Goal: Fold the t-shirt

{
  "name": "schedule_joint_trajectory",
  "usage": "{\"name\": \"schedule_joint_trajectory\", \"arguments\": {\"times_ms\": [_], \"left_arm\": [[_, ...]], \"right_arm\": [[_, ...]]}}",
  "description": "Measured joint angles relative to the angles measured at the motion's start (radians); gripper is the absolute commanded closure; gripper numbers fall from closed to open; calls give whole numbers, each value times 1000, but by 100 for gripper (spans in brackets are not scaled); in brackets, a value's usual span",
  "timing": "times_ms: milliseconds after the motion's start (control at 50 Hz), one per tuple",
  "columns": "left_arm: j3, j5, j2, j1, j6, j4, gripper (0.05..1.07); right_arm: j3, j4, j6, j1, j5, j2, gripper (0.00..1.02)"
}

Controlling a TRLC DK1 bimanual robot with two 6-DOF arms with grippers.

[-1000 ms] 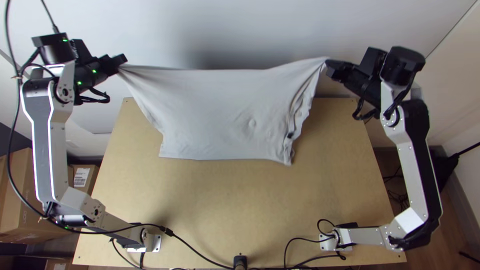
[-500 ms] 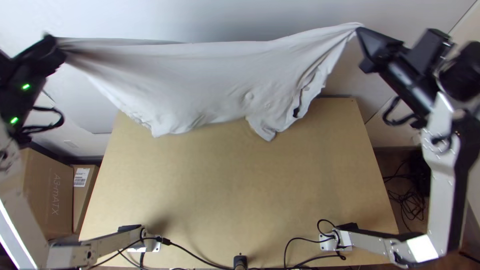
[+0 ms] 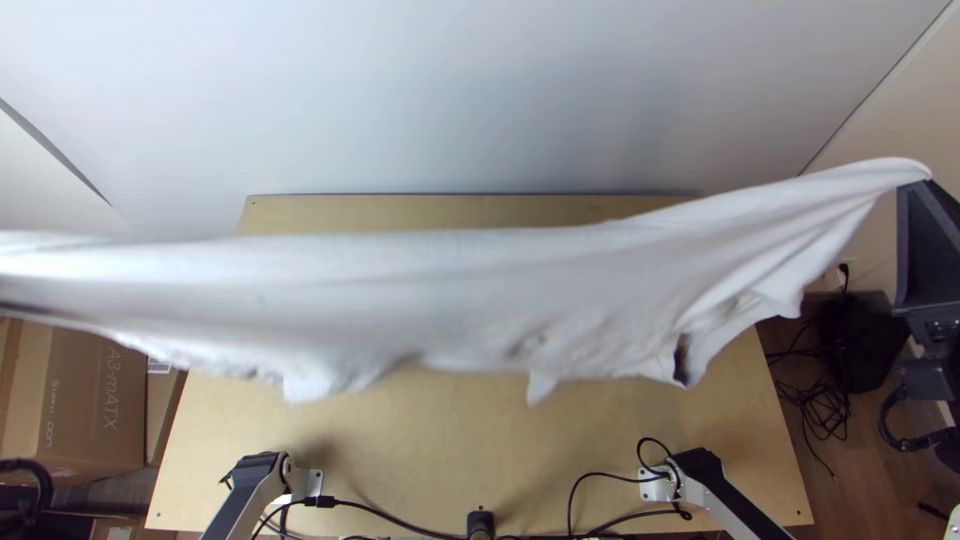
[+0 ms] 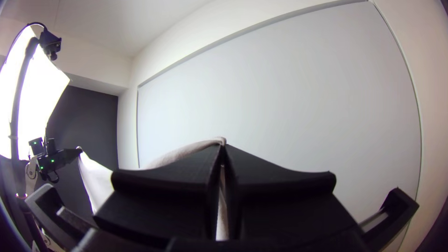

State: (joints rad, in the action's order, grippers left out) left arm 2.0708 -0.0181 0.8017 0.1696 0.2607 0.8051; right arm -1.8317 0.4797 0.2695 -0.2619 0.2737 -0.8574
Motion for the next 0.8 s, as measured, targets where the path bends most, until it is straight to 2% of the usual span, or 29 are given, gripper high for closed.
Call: {"name": "schedule_joint_trajectory", "arguments": {"times_ms": [200, 340, 540, 680, 800], "left_arm": [[-50, 0, -21, 0, 17, 18, 105], [-323, 0, -64, -26, 36, -14, 105], [-876, 0, -142, -50, 55, -162, 105], [-1179, -1, -143, -74, 61, -332, 105], [-1328, -23, -26, -79, 62, -475, 105]], "right_arm": [[17, -10, 42, -6, 3, 0, 100], [105, -29, 52, -20, 3, 0, 100], [462, -108, 79, -28, 3, 0, 100], [791, -282, 119, -38, 3, -33, 100], [953, -401, 127, -40, 2, -140, 100]]}}
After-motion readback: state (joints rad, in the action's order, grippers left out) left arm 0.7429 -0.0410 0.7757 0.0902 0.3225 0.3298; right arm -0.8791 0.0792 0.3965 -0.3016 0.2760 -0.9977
